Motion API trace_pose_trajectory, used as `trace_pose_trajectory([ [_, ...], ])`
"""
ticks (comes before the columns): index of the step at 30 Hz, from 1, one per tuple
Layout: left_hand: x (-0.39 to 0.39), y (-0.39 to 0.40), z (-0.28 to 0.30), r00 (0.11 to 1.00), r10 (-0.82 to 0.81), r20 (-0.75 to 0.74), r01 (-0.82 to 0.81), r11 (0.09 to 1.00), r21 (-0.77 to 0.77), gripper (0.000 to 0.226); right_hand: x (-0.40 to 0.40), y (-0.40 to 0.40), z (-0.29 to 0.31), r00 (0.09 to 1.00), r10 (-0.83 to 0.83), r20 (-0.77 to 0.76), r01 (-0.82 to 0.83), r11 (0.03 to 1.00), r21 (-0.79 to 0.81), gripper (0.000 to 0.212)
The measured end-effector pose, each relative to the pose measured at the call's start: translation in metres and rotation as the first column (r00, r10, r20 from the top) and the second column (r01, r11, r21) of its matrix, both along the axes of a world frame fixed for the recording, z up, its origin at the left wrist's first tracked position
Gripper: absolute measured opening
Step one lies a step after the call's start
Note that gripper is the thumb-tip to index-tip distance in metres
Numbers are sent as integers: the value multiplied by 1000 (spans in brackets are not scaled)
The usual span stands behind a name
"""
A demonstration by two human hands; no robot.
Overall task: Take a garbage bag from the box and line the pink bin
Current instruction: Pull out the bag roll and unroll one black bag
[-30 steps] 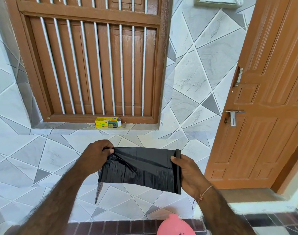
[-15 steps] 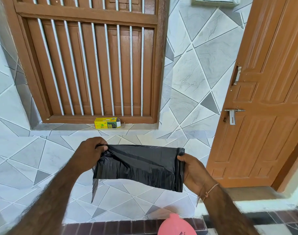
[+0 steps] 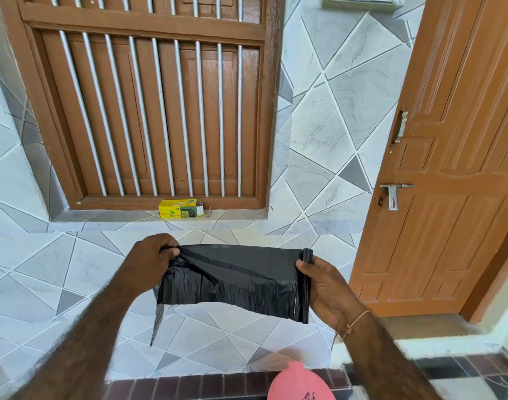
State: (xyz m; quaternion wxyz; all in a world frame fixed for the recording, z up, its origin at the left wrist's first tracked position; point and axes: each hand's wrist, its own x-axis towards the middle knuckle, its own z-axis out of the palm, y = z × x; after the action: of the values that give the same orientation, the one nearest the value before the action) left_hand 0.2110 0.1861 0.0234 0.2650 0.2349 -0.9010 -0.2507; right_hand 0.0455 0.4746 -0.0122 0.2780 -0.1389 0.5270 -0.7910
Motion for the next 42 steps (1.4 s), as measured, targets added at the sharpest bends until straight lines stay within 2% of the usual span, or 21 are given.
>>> trace_pose_trajectory([
  [5,-1,-4,-6,995,29,92,-31,999,12,26,2,3,6,992,42,-115,-34,997,70,20],
  [8,-1,-4,-7,986,52,157,-57,998,31,17,6,1,14,975,59,-215,-36,993,113,18],
  [11,-5,14,-7,995,74,60,-76,997,28,14,10,-3,20,951,83,-298,-41,989,145,18],
  [12,-9,27,-6,999,48,-22,-47,998,52,14,12,-5,21,941,98,-324,-48,986,159,17],
  [14,-19,59,0,983,-105,-149,129,978,165,16,16,-10,25,917,139,-374,-66,977,202,15],
  [17,-38,99,0,913,-356,-197,407,817,408,23,23,-17,30,903,203,-380,-135,971,197,13],
  [19,-45,110,-2,884,-405,-233,467,739,487,13,24,-19,32,907,212,-363,-156,972,177,12],
  [21,-48,110,-1,874,-391,-287,485,701,522,6,22,-18,33,916,213,-340,-167,973,159,15],
  [24,-49,107,2,881,-372,-293,473,724,502,11,21,-13,34,937,219,-273,-185,972,145,25],
  [28,-53,108,4,898,-367,-242,437,801,409,13,23,-12,34,946,212,-244,-178,972,155,20],
  [31,-55,110,6,897,-360,-258,437,808,395,12,25,-15,35,960,198,-198,-181,978,102,27],
  [34,-55,111,9,898,-351,-265,431,819,379,10,28,-19,35,960,155,-233,-134,985,105,20],
  [37,-53,110,10,904,-351,-243,419,836,355,6,29,-23,32,971,114,-209,-87,987,134,25],
  [39,-52,111,12,908,-360,-213,414,849,328,7,30,-25,33,972,120,-201,-88,983,161,26],
  [42,-51,111,16,913,-369,-174,406,866,293,14,31,-26,35,954,157,-255,-117,979,166,16],
])
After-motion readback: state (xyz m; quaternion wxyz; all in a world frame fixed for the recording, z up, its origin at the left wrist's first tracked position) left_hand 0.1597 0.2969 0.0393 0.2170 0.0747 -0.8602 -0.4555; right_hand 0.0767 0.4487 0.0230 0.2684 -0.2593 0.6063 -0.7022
